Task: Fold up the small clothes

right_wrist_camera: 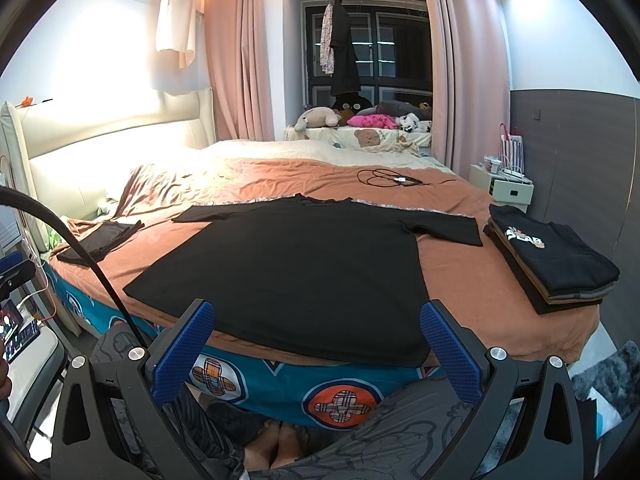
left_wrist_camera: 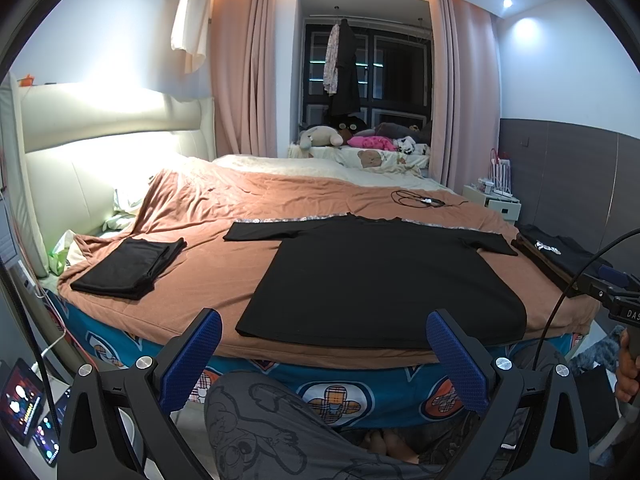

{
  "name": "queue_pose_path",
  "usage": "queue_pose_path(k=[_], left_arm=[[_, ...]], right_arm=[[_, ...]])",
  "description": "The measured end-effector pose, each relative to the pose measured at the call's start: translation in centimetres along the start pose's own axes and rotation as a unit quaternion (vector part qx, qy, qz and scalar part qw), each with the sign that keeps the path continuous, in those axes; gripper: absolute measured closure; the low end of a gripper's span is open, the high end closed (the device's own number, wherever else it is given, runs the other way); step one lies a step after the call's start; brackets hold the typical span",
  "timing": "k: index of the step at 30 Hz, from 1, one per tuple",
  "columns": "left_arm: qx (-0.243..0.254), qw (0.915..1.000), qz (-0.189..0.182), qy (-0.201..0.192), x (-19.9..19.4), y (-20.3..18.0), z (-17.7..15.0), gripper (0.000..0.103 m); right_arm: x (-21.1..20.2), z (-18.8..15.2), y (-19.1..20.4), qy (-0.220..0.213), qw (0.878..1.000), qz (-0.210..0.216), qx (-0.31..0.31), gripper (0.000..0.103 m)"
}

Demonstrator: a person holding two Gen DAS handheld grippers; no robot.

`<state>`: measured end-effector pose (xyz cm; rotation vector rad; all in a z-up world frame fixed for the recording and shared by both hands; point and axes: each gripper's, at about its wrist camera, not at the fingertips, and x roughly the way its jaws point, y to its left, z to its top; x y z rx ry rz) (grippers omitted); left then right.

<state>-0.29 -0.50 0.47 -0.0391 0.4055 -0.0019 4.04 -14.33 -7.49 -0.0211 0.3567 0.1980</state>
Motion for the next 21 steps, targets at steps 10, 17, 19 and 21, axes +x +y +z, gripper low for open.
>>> queue_pose_path(k=[10,17,19,21], left_arm=[[0.000,1.0000,0.001,0.000,-0.02,-0.04,-0.01,0.000],[0.000,1.0000,0.000,0.000,-0.02,-0.02,-0.02,0.000],[0.000,1.0000,0.000,-0.001,-0.04,-0.03,-0.01,0.000],[0.000,1.0000,0.000,-0.001,-0.02,-0.02,-0.03,0.000]], right_arm=[[-0.09,0.00,0.07,-0.001,1.000,0.000,-0.001,0.000],[-0.15,-0.03,0.10,-0.001,1.000,0.001,-0.001,0.000],[-0.15,-0.03,0.10,-0.001,1.000,0.000,-0.001,0.000],[-0.22,-0.02,0.12,-0.002,1.000,0.001,0.000,0.000]])
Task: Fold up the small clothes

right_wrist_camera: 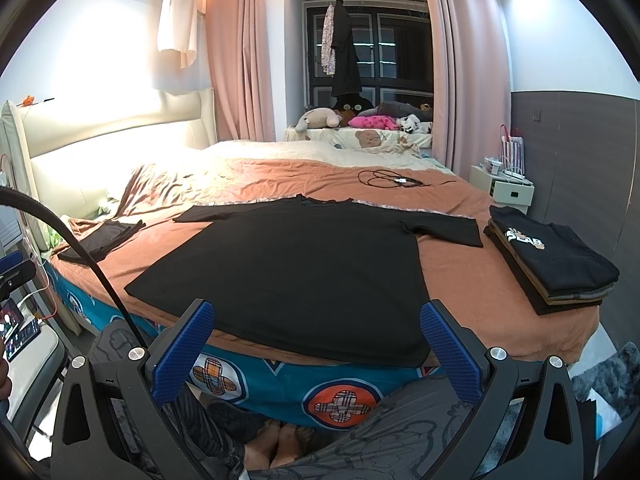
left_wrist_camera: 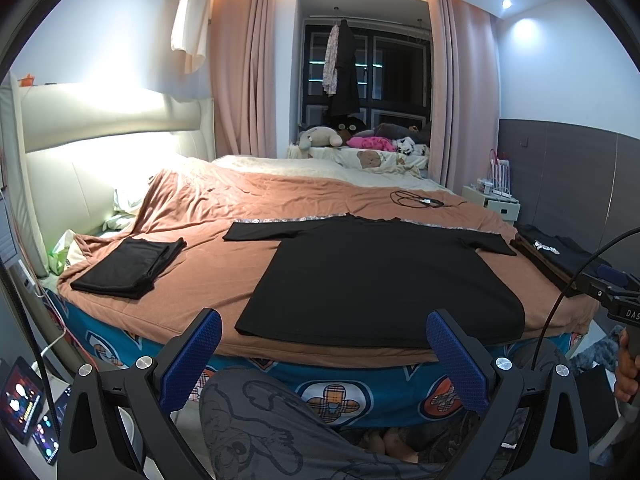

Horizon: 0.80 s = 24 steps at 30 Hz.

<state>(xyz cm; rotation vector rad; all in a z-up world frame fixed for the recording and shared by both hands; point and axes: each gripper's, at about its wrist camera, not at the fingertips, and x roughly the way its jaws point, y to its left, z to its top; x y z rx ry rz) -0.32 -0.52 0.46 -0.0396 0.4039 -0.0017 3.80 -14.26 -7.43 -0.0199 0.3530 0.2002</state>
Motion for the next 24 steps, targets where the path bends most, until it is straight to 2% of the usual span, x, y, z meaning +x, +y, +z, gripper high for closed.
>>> queue_pose_path(k=[14,24], left_arm=[[-0.001,1.0000,-0.006,-0.004,-0.5,-0.8,0.8,0.000],[0.008,1.0000,-0.005,-0.002,0.9,-0.8,3.4,0.000]], right_arm=[[-0.7,0.6,-0.8,-0.002,1.000,0.002,0.003,0.000],[0.5,2.1,-0.9,0.001,1.000,0.005,0.012,0.000]])
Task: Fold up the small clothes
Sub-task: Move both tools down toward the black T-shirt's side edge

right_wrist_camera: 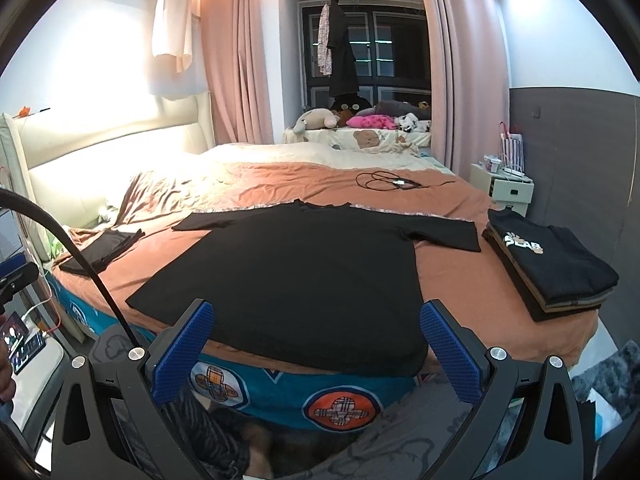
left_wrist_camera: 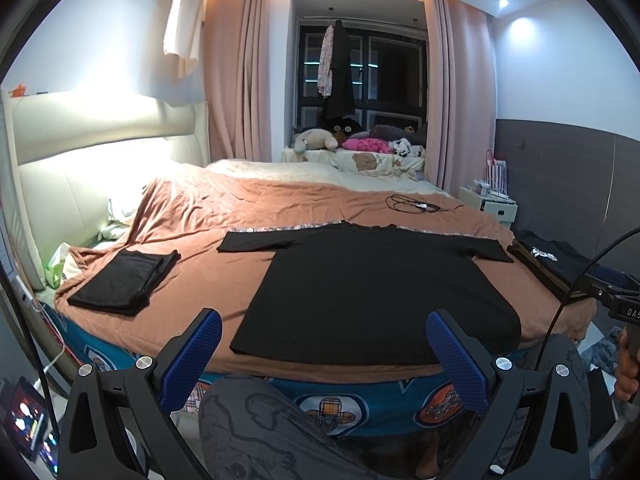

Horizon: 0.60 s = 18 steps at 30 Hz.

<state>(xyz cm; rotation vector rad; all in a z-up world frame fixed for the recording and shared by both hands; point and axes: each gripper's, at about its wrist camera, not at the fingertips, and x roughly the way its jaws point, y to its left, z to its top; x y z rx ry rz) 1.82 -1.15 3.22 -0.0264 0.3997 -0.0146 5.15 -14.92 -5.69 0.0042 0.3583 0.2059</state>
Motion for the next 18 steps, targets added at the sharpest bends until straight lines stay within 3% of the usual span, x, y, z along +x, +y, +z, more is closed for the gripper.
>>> queue_pose_path(k=[18], left_arm=[[-0.025,0.9995,0.014,0.014,8.7,5.8,4.5,0.000]], right_arm=[[9.4,4.7,0.5,0.012,1.000,0.021,-0.013,0.000]])
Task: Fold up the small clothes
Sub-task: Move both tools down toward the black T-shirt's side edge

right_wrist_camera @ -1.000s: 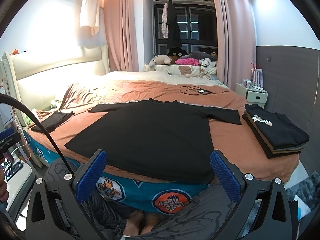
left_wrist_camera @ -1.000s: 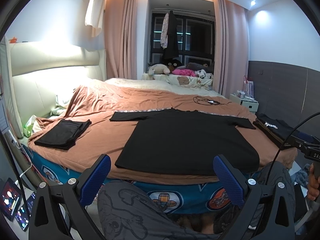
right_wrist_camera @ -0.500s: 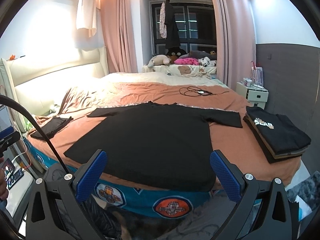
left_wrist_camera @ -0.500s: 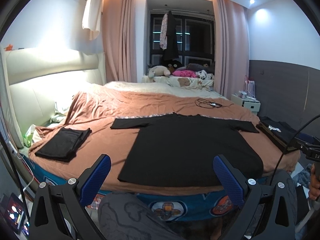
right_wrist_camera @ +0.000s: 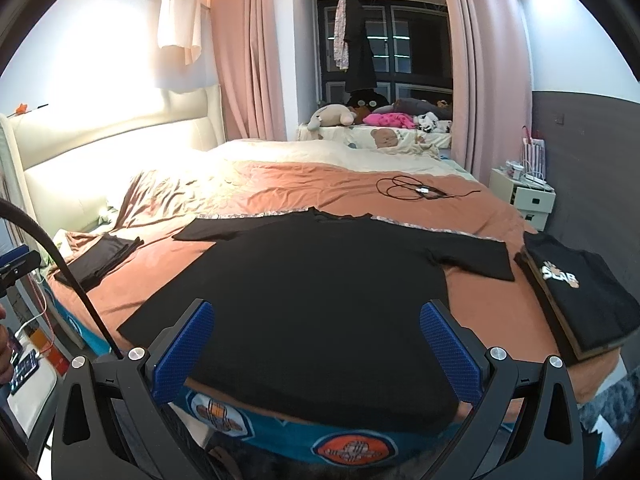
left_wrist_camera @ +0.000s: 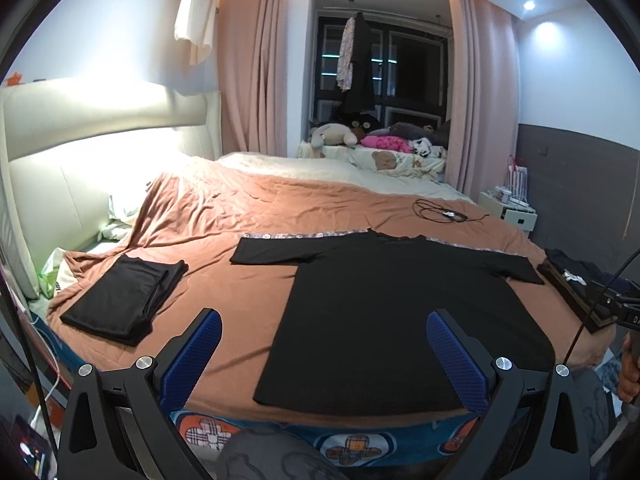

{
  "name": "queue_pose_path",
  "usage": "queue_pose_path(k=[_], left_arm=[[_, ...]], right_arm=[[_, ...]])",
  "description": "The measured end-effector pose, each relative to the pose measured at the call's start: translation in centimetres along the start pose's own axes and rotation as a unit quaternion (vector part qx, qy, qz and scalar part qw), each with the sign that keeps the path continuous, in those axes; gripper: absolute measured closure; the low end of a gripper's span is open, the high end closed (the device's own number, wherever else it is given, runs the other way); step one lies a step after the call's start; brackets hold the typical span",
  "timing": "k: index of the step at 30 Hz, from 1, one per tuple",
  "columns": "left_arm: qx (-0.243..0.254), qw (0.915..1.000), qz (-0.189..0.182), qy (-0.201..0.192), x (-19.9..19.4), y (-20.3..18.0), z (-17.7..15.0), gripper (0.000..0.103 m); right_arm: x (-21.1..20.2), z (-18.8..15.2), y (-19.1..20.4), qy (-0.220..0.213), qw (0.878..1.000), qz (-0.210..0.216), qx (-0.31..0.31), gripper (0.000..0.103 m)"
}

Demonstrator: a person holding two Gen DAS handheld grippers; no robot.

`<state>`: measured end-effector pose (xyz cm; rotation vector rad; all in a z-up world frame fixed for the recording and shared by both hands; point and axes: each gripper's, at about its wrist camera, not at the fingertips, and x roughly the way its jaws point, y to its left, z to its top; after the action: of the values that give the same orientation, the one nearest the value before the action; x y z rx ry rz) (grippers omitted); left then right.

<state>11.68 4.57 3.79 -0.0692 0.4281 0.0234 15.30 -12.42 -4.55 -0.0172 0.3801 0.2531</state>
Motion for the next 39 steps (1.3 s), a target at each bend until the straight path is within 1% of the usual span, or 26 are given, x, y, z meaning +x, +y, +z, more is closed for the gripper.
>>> queue_pose_path(k=[7,13,15,20,24,28,35,36,39], left_arm=[[-0.008,0.9999,0.005,0.005,4.1,2.1,2.0,0.000],[-0.016,0.9995,0.022,0.017,8.4,3.7,3.8,0.000],[-0.022,0.9992,0.025,0.022,9.8,4.5,4.2,0.001],[-0.034,0.9981,0.037,0.035,13.5,6.2,5.5,0.009],[-0.045,0.9970,0.043,0.047,16.3,7.8,6.3,0.012],[-0.060,0.9953,0.044,0.062,19.1,9.4,7.1,0.019],[-0.068,0.9930,0.051,0.082,23.6,11.6,8.1,0.022],[-0.070,0.9926,0.051,0.085,24.2,12.0,8.2,0.022],[-0.075,0.9916,0.052,0.092,26.4,12.9,8.6,0.023]], right_arm=[[5.1,2.1,-0.1,0.009,1.000,0.008,-0.004,0.000],[9.2,4.2,-0.5,0.020,1.000,0.018,-0.010,0.000],[11.0,5.2,-0.6,0.023,0.999,0.021,-0.011,0.000],[13.8,6.5,-0.8,0.032,0.999,0.030,-0.011,0.000],[16.4,7.6,-1.2,0.042,0.998,0.036,-0.010,0.000],[19.0,8.8,-1.4,0.061,0.997,0.042,-0.012,0.009],[23.1,10.8,-1.2,0.085,0.995,0.050,-0.012,0.010],[24.0,11.3,-0.9,0.089,0.995,0.051,-0.014,0.011],[26.1,12.1,-0.4,0.103,0.993,0.056,-0.017,0.018]])
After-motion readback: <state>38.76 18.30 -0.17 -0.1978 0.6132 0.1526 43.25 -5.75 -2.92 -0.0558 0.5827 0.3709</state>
